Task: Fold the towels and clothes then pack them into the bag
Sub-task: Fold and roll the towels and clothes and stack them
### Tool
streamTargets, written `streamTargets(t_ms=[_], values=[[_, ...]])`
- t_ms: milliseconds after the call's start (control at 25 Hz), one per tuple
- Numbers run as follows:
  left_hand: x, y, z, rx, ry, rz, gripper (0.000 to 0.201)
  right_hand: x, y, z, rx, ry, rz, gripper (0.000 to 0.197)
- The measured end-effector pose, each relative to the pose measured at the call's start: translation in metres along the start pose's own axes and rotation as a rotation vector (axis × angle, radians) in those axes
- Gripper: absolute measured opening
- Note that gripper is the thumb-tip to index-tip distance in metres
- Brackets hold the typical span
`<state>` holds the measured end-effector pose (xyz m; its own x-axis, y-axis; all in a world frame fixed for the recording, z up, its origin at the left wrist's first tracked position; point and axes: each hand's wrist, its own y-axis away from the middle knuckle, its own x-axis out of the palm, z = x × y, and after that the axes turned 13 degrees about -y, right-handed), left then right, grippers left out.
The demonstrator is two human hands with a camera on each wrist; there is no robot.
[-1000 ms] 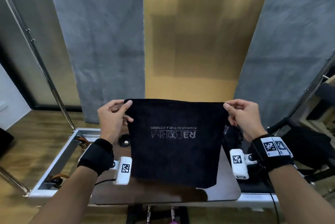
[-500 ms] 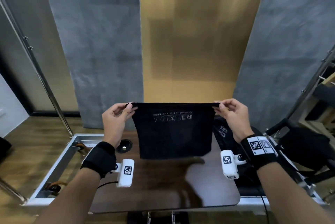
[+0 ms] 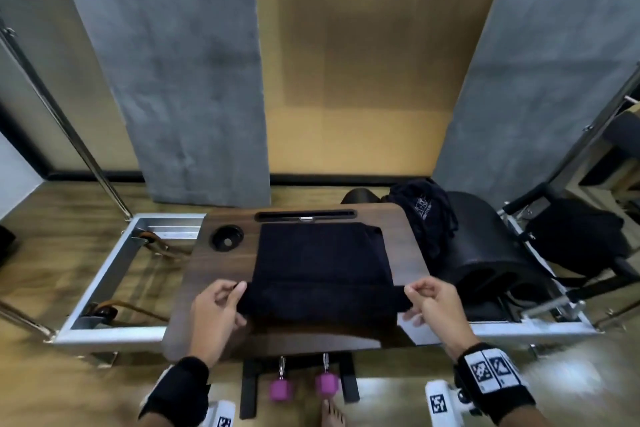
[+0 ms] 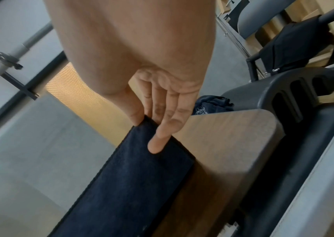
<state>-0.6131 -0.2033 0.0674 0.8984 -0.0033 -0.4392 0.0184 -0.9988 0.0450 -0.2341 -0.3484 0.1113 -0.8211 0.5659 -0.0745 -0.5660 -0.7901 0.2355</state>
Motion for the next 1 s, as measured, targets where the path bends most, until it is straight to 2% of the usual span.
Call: streamTargets(t_ms=[160, 360, 520, 560, 600, 680, 720, 800, 920, 1000], values=[[0.013, -0.002, 0.014, -0.039, -0.066, 0.007, 0.021, -0.004, -0.015, -0.014, 0.037, 0.094, 0.0, 0.01], [0.033, -0.041, -0.014, 0.017, -0.095, -0.058, 0.024, 0.006, -0.054, -0.003, 0.031, 0.091, -0.009, 0.011], [0.063, -0.082, -0.028, 0.024, -0.328, -0.04, 0.017, 0.017, -0.097, -0.002, 0.026, 0.192, -0.044, 0.007], [0.073, -0.089, -0.028, 0.061, -0.436, 0.001, 0.022, 0.02, -0.11, -0.002, 0.021, 0.238, -0.054, 0.005], [0.082, -0.093, -0.028, 0.133, -0.549, 0.074, 0.038, 0.025, -0.12, -0.003, 0.019, 0.269, -0.063, 0.005], [0.101, -0.097, -0.024, 0.304, -0.778, 0.283, 0.063, 0.034, -0.144, -0.006, 0.041, 0.27, -0.09, 0.007], [0.109, -0.099, -0.022, 0.365, -0.878, 0.399, 0.07, 0.041, -0.154, -0.007, 0.06, 0.251, -0.091, 0.008], [0.121, -0.1, -0.013, 0.389, -1.012, 0.561, 0.077, 0.054, -0.17, -0.009, 0.111, 0.203, -0.062, 0.011], [0.121, -0.101, -0.009, 0.385, -1.086, 0.594, 0.078, 0.069, -0.187, -0.009, 0.182, 0.126, -0.026, 0.021], [0.119, -0.1, -0.009, 0.387, -1.096, 0.6, 0.078, 0.07, -0.198, -0.008, 0.164, 0.063, -0.109, 0.02]])
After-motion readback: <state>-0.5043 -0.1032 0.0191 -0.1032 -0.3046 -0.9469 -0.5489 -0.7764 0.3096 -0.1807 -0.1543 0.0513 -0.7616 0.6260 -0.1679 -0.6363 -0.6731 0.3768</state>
